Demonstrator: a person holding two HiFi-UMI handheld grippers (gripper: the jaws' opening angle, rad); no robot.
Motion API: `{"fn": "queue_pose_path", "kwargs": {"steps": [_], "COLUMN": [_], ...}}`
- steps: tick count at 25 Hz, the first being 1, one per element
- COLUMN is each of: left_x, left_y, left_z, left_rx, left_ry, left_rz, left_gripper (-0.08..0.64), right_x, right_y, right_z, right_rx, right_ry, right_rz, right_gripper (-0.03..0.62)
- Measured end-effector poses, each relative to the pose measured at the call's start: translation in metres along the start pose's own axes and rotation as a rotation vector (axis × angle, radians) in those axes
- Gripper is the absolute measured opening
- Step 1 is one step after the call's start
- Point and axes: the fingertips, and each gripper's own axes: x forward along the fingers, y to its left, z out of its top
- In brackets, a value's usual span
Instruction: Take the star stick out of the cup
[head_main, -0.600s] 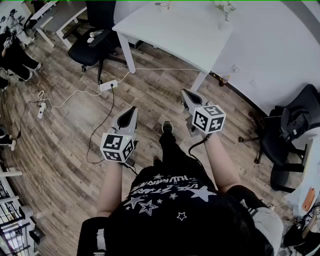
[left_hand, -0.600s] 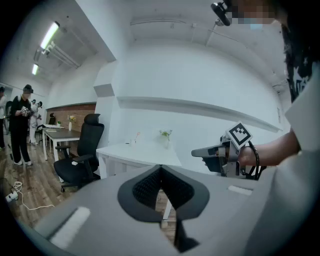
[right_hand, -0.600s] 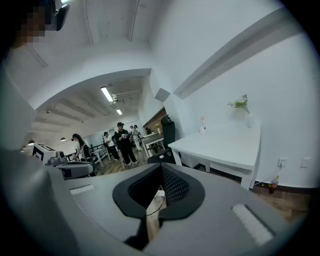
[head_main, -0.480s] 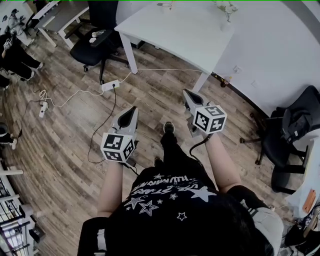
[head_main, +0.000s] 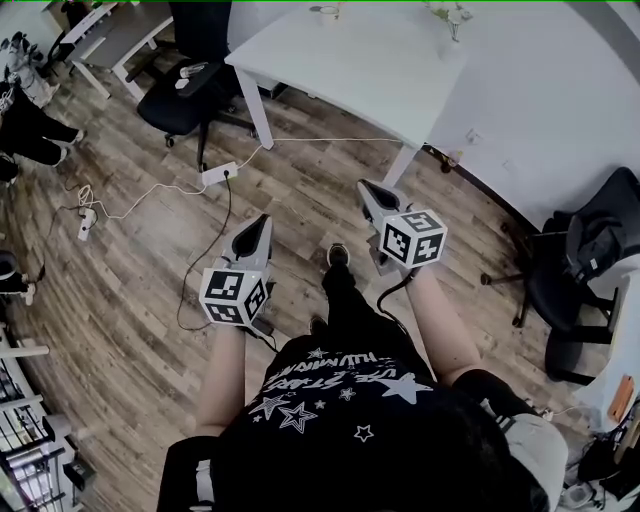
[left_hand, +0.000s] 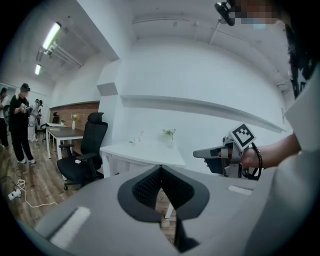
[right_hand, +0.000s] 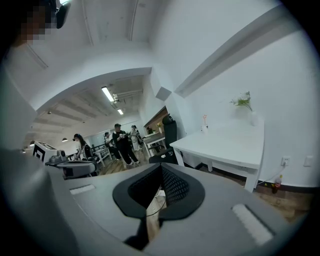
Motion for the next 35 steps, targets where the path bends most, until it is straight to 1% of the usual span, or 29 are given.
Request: {"fn": "queue_pose_path", "kwargs": {"steps": [4, 8, 11, 15, 21, 24, 30, 35], "left_x": [0.011, 0.027, 0.047, 0.084, 0.149, 0.179, 0.240, 0.282], "left_y": [0.010, 0.022, 0.032, 0.050, 0.080, 0.091, 0.110, 0.109], "left_z": [0.001, 0.007, 0.016, 0.029, 0.052, 0.066, 0.085, 0.094], "left_rx": [-0.022, 0.006, 0.012, 0.008, -0.005, 0.002, -0.007, 0.010], "left_ry": [0.008, 0.020, 0.014, 0.009, 0.012, 0.013, 0.013, 0.021], "left_rz": [0.026, 0.047, 0.050, 0.057, 0.074, 0.078, 0.098, 0.095], "left_gripper": [0.003, 0.003, 0.003, 0.003, 0.003, 0.003, 0.003, 0.003], "right_x": [0.011, 0.026, 0.041, 0.070, 0.126, 0.151, 0.188, 0.207], "right_y": [-0.003, -0.011, -0.025, -0.050, -0.094, -0.114, -0.150, -0.183], "right_z": [0.003, 0.013, 0.024, 0.044, 0.085, 0.104, 0.124, 0.136], "right_rx": [-0.003, -0.021, -0.018, -0.008, -0.006, 0.002, -0.009, -0.006], "right_ry": [-0.010, -0.034, -0.044, -0.060, -0.070, -0.075, -0.058, -0.048], "right_rz": [-0.009, -0.030, -0.040, -0.048, -0.036, -0.024, 0.012, 0.019], "right_gripper": [0.016, 0.017, 0.017, 0.017, 0.017, 0.017, 0.017, 0.017]}}
